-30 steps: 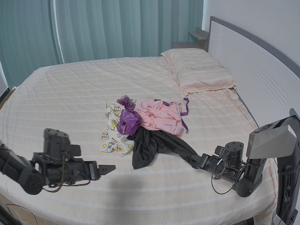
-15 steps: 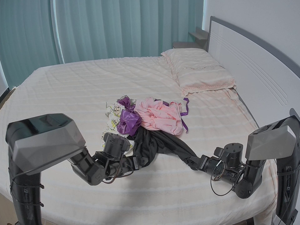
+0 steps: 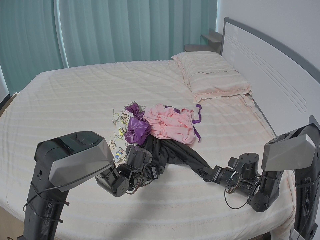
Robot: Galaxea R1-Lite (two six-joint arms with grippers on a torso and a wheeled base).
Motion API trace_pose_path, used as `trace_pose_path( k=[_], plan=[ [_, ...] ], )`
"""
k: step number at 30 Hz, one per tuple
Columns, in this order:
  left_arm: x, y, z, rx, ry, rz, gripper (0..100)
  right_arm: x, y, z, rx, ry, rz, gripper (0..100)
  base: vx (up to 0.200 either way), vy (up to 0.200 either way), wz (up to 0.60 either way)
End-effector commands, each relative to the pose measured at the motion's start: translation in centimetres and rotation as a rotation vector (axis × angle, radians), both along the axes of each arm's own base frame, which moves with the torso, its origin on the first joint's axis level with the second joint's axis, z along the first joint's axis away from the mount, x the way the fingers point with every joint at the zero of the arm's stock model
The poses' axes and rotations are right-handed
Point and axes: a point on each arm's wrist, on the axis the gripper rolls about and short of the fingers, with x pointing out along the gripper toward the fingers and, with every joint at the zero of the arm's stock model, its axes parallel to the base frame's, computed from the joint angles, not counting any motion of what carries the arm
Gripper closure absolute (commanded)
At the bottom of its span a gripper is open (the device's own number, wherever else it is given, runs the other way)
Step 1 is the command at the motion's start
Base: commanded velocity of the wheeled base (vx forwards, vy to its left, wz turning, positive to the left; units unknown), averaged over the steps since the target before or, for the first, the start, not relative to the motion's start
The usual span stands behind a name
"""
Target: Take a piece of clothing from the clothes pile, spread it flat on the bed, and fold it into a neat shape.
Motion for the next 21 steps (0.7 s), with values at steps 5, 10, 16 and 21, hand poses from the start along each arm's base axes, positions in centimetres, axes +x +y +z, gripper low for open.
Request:
trace_pose_path(
  k=[5, 10, 16, 21],
  plan=[
    [0.3, -0.7, 0.0, -0.064, -0.010, 0.040, 100, 0.0, 0.0, -0.2, 0.001, -0.002, 0.001, 100, 0.000, 0.000, 0.00],
    [-0.7, -0.2, 1.0, -0.060, 0.000, 0.042, 100, 0.0, 0.0, -0.2, 0.001, 0.001, 0.000, 100, 0.000, 0.000, 0.00],
    [-3.3, 1.4, 4.6, -0.076, -0.005, 0.040, 100, -0.2, 0.2, 0.2, 0.007, -0.006, 0.012, 100, 0.000, 0.000, 0.00],
    [-6.0, 2.3, 9.3, -0.159, -0.047, 0.048, 100, -1.8, 2.5, 2.1, 0.027, -0.049, 0.091, 100, 0.000, 0.000, 0.00]
  ],
)
